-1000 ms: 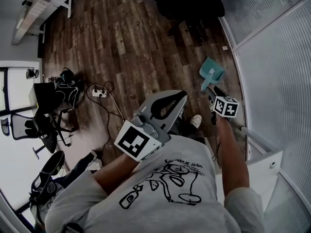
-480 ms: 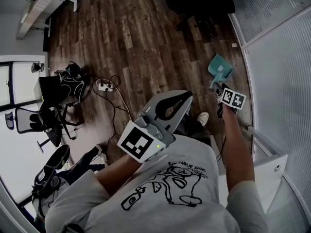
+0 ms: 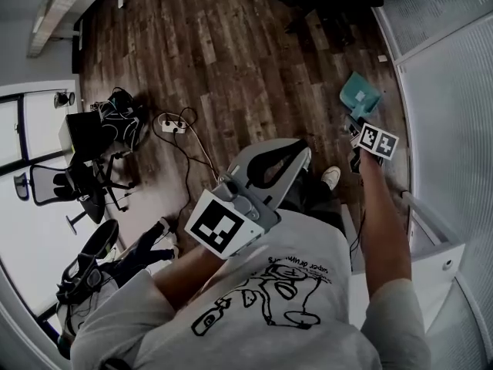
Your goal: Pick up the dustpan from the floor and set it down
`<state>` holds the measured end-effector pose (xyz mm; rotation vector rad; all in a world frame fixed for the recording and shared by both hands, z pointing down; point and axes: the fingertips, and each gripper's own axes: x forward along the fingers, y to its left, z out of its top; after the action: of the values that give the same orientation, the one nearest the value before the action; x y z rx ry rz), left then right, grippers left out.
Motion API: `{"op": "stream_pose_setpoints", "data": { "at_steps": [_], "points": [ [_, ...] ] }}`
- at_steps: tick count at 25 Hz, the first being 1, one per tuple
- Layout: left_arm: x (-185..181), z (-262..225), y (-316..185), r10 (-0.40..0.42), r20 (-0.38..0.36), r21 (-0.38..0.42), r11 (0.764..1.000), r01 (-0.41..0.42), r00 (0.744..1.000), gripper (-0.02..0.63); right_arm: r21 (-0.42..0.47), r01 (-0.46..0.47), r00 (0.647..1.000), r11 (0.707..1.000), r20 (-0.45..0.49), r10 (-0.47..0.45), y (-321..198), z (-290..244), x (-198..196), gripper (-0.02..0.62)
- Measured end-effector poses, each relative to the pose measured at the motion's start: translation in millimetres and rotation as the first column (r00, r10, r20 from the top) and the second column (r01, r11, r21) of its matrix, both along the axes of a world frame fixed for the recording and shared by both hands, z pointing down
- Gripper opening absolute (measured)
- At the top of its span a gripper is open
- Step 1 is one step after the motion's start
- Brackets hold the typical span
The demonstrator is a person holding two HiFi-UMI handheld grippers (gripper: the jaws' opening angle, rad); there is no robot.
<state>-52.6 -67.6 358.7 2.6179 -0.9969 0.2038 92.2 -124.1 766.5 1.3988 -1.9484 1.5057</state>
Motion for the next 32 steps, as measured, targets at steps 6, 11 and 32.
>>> {"op": "stream_pose_setpoints", "data": {
  "at_steps": [6,11,32],
  "points": [
    [-5,10,0,-0.014,0.012,-0.021,1.0,0.014,1.0,0.002,-0.014,-0.011,1.0,1.0,-0.003,0.011,-6,13,1,0.204],
    [-10,14,0,-0.022,0.017,-0.037,0.999,0.022,1.0,0.002,-0.005,-0.035,0.999,0.999,0.004,0.035,-8,16,6,0.11],
    [2,3,-1,-0.007,0.006,-0.018,1.0,0.007,1.0,0.002,0.097,0.014,0.999,0.995,-0.049,-0.01,-17,-9,24,0.106]
  ]
}}
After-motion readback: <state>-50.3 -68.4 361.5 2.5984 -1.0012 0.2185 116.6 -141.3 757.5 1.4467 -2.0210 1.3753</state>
